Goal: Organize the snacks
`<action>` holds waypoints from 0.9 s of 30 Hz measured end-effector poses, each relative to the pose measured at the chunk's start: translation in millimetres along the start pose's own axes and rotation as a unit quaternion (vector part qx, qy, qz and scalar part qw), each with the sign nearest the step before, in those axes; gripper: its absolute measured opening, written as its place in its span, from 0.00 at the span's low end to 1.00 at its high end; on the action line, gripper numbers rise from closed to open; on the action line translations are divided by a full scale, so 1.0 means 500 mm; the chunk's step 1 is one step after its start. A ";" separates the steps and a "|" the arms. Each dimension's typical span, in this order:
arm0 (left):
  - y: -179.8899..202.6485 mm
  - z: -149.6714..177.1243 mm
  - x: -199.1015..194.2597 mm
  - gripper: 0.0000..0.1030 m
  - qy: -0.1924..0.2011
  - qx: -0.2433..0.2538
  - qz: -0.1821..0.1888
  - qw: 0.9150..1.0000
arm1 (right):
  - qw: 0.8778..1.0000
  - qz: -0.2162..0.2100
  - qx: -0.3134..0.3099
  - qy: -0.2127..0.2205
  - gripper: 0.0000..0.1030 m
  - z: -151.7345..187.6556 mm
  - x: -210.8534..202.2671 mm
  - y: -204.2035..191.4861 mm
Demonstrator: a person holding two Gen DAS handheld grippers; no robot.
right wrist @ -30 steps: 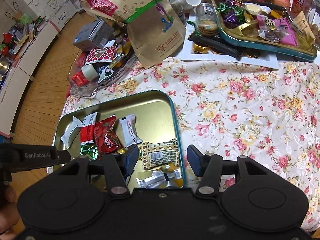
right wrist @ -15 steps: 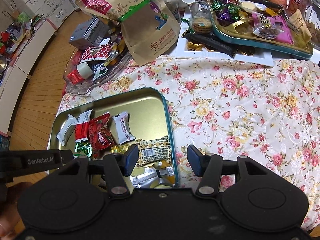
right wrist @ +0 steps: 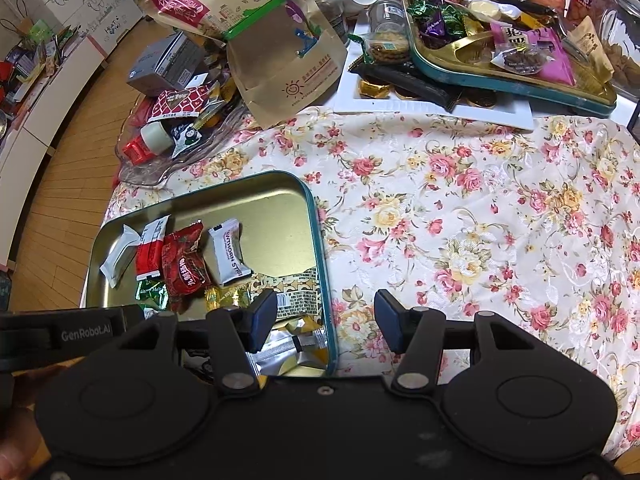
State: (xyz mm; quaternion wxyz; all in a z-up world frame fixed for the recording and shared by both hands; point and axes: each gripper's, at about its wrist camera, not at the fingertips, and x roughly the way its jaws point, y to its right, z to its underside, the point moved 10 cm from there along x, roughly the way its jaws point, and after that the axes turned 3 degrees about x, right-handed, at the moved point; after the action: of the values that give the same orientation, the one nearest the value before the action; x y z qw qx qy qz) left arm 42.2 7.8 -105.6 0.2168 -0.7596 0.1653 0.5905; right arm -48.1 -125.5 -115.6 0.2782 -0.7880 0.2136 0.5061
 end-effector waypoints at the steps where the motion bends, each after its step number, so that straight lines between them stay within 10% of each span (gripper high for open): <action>1: 0.001 0.001 0.001 0.43 -0.001 0.001 0.000 1.000 | 1.000 -0.001 -0.001 0.000 0.55 0.001 0.000 -0.002; 27: 0.003 0.018 0.015 0.43 -0.026 -0.012 0.006 1.000 | 1.000 -0.007 -0.006 0.000 0.55 0.001 0.000 -0.007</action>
State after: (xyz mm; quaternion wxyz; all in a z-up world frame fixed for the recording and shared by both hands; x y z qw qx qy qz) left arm 36.0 11.3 -114.8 0.2086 -0.7451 0.1573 0.6136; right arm -46.1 -122.6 -114.8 0.2769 -0.7913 0.2047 0.5053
